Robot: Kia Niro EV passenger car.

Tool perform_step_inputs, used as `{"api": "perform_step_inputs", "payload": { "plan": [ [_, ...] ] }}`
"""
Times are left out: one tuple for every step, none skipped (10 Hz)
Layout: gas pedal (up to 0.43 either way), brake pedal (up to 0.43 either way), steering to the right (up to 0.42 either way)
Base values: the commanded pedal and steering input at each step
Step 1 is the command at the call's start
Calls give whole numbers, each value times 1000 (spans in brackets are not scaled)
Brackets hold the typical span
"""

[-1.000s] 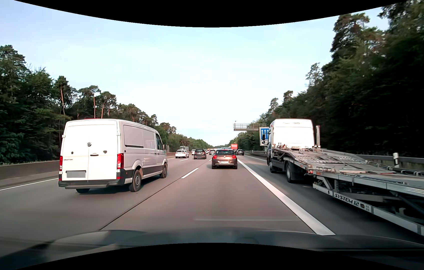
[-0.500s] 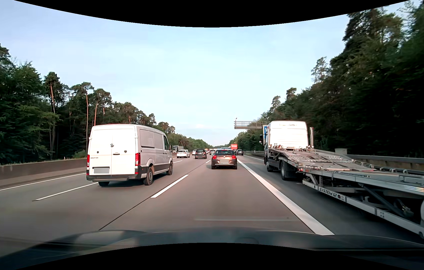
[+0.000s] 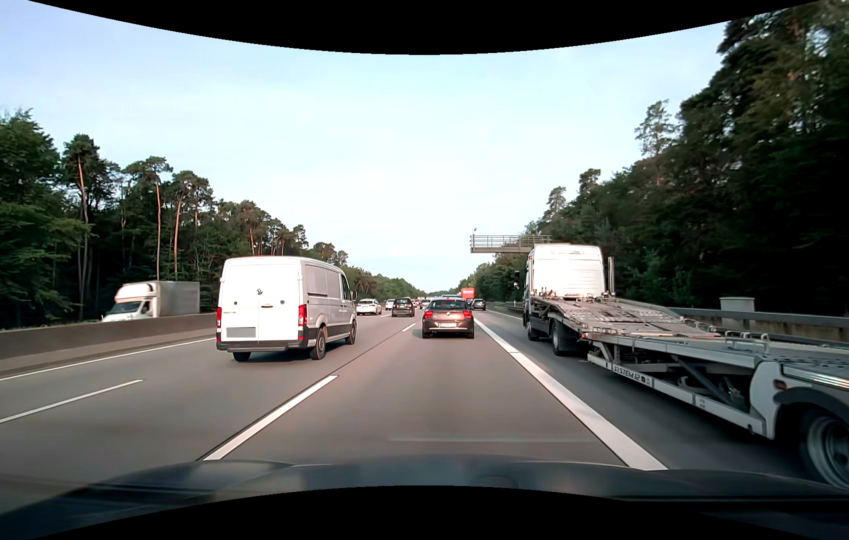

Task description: Follow the waypoints while adhering to traffic rules and regulations

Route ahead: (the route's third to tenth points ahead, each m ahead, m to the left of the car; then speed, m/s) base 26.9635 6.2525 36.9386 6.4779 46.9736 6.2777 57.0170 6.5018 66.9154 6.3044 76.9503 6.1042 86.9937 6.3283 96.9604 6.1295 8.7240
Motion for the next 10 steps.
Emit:
{"api": "perform_step_inputs", "payload": {
  "plan": [
    [0, 43, -4],
    [0, 30, -4],
    [0, 18, -5],
    [0, 18, -5],
    [0, 18, -4],
    [0, 12, -4],
    [0, 12, -5],
    [0, 6, -4],
    [0, 0, -4],
    [0, 0, -4]
  ]
}}
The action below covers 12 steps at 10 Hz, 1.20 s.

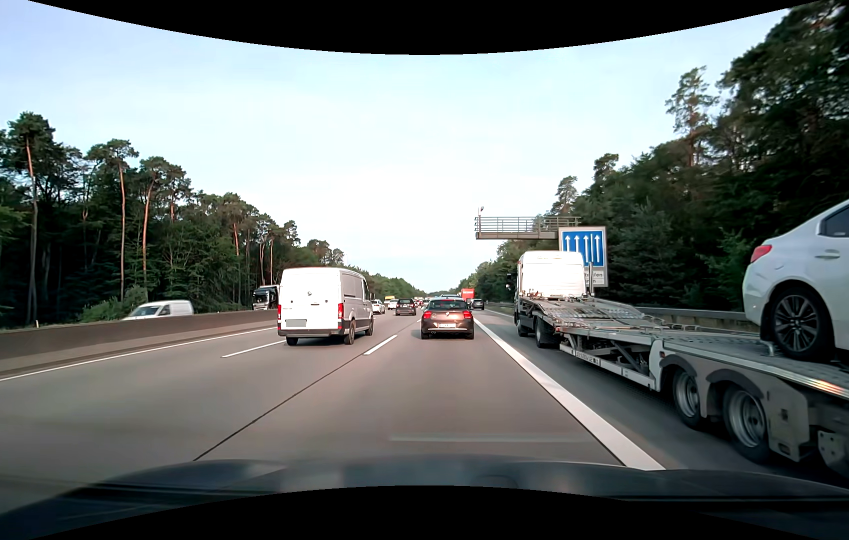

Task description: Follow the waypoints while adhering to traffic rules and regulations

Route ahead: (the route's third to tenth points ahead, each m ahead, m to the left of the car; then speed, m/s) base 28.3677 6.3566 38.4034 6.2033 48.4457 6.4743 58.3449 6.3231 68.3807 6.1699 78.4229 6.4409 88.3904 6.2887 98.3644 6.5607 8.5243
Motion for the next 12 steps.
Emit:
{"api": "perform_step_inputs", "payload": {
  "plan": [
    [0, 0, -5],
    [0, 0, -4],
    [0, 0, -4],
    [0, 0, -5],
    [0, 0, -5],
    [0, 0, -5],
    [0, 0, -5],
    [0, 0, -5],
    [0, 0, -5],
    [0, 0, -5],
    [0, 0, -5],
    [0, 0, -5]
  ]
}}
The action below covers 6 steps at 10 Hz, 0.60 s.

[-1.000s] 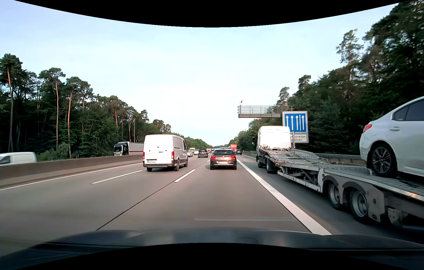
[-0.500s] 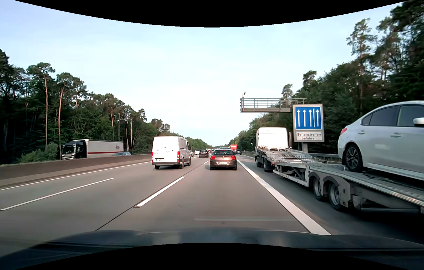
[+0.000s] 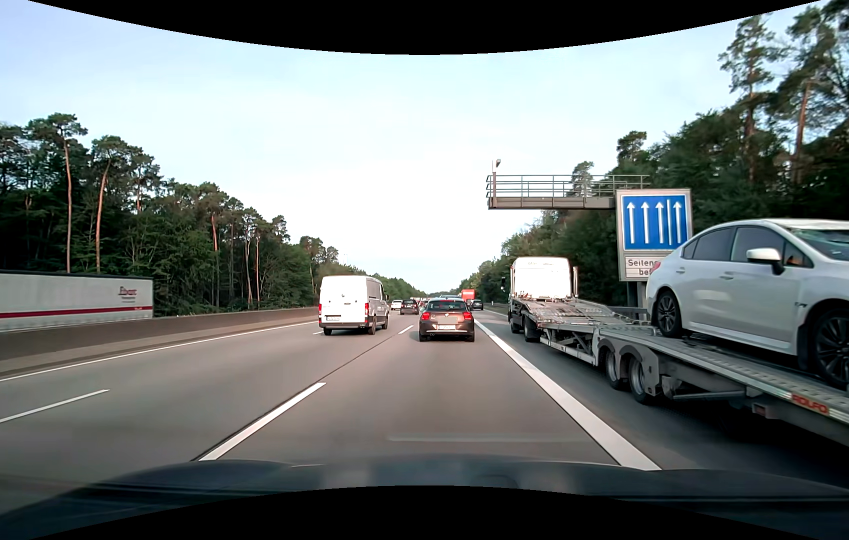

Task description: Follow the waypoints while adhering to traffic rules and regulations

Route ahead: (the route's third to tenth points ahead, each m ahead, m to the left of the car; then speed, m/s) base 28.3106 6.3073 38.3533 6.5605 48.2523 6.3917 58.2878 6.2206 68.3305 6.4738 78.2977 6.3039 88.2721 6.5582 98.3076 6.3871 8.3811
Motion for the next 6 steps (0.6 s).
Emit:
{"api": "perform_step_inputs", "payload": {
  "plan": [
    [0, 0, -5],
    [0, 0, -5],
    [0, 0, -5],
    [0, 0, -5],
    [0, 0, -5],
    [0, 0, -5]
  ]
}}
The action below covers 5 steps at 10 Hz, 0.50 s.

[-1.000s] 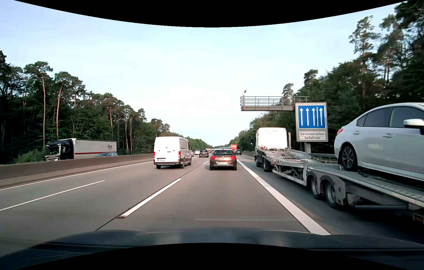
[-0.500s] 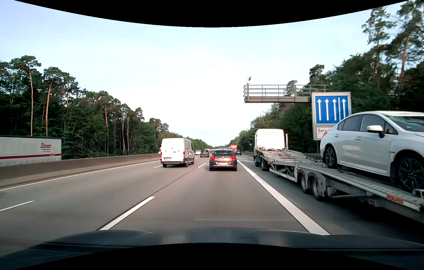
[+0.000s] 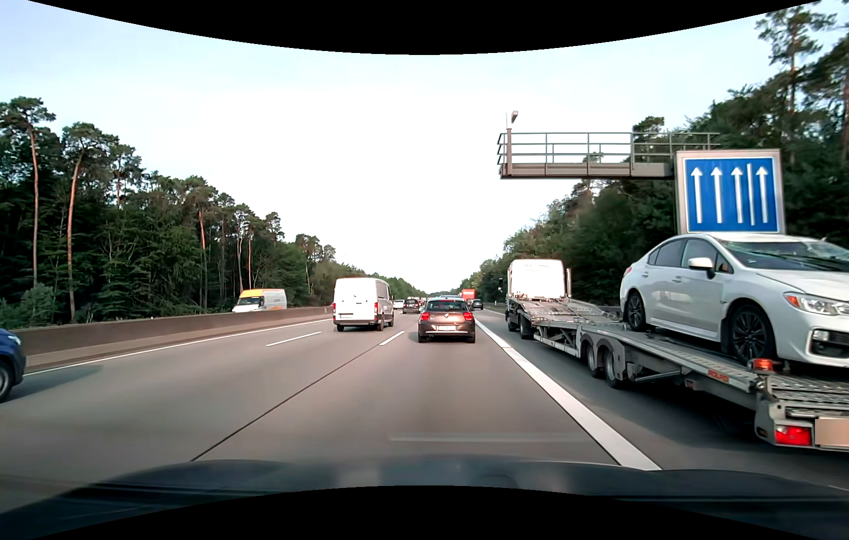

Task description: Follow the waypoints while adhering to traffic rules and regulations

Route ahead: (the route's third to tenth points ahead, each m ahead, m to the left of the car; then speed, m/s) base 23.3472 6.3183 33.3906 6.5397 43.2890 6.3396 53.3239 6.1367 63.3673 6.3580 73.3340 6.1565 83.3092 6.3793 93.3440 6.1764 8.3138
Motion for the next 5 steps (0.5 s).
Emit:
{"api": "perform_step_inputs", "payload": {
  "plan": [
    [0, 0, -5],
    [0, 0, -5],
    [0, 0, -5],
    [0, 0, -5],
    [0, 0, -5]
  ]
}}
